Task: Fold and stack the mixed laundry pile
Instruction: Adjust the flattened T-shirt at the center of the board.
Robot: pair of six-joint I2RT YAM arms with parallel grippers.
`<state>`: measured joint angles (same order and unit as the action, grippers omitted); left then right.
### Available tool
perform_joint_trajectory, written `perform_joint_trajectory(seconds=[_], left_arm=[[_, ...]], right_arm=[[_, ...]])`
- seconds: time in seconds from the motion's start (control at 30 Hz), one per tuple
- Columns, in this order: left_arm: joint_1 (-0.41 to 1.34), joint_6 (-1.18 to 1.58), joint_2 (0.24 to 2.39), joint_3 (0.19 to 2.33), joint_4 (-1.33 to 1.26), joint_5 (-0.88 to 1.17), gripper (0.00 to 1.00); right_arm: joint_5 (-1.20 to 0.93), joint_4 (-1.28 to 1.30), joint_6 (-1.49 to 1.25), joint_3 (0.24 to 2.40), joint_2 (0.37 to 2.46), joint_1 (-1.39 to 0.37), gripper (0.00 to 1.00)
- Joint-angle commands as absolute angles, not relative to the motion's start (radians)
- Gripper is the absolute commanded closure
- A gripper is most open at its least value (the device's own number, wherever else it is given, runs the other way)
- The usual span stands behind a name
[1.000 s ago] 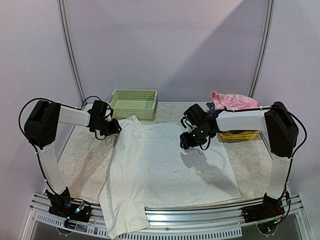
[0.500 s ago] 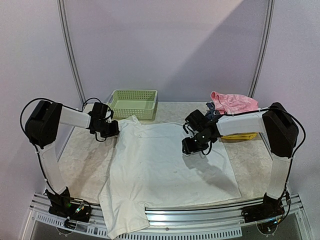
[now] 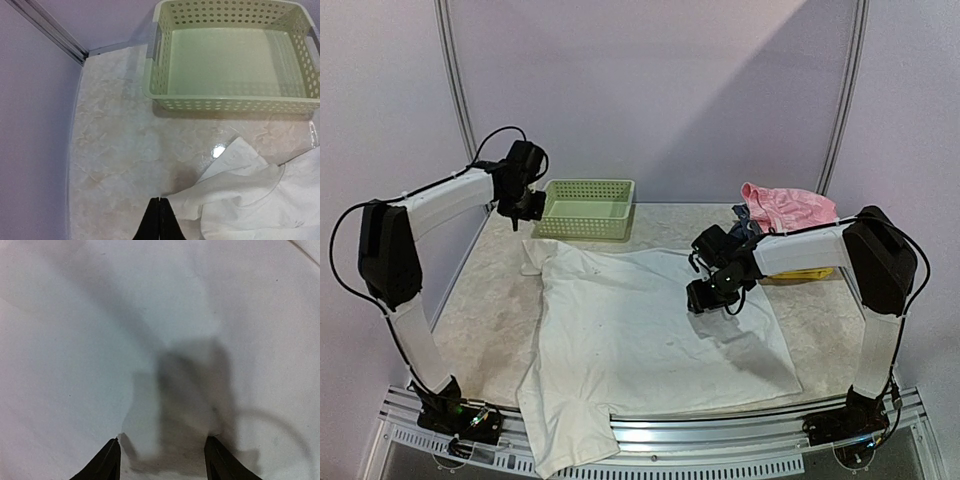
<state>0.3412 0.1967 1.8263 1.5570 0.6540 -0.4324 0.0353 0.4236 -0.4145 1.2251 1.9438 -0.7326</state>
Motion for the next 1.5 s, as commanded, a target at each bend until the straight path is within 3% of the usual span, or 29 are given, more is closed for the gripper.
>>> perform_joint_trajectory(seconds=[0.0,0.2,0.27,0.33,0.7,1.07,1.2,1.37,1.47], left_arm=[[0.373,0.054,1.975,1.706,0.913,-0.727,0.93],[0.386,0.119,1.986,1.661,0.847,-0.684,0.40],[0.385,0.152,1.893,1.550,0.746,-0.566,0.33],[0.377,0.196,1.797,1.423,0.649,-0.430,0.31],[0.369,0.383,1.595,0.990,0.428,-0.070,0.38],[0.369,0.447,1.683,0.872,0.240,0.068,0.47],[0.368,0.458,1.726,0.874,0.211,0.072,0.62],[0.372,0.467,1.735,0.853,0.170,0.065,0.94],[0.379,0.464,1.710,0.849,0.184,0.020,0.96]], right_arm=[[0.045,0.421,-0.423,1.212,1.948,-0.731,0.42],[0.040,0.426,-0.428,1.224,1.954,-0.729,0.42],[0.040,0.432,-0.428,1.232,1.951,-0.729,0.42],[0.040,0.430,-0.425,1.240,1.939,-0.730,0.42],[0.038,0.411,-0.401,1.250,1.903,-0.731,0.42],[0.054,0.390,-0.411,1.172,1.815,-0.730,0.42],[0.060,0.388,-0.414,1.156,1.796,-0.731,0.42],[0.064,0.386,-0.416,1.146,1.785,-0.731,0.42],[0.063,0.387,-0.413,1.144,1.781,-0.731,0.42]])
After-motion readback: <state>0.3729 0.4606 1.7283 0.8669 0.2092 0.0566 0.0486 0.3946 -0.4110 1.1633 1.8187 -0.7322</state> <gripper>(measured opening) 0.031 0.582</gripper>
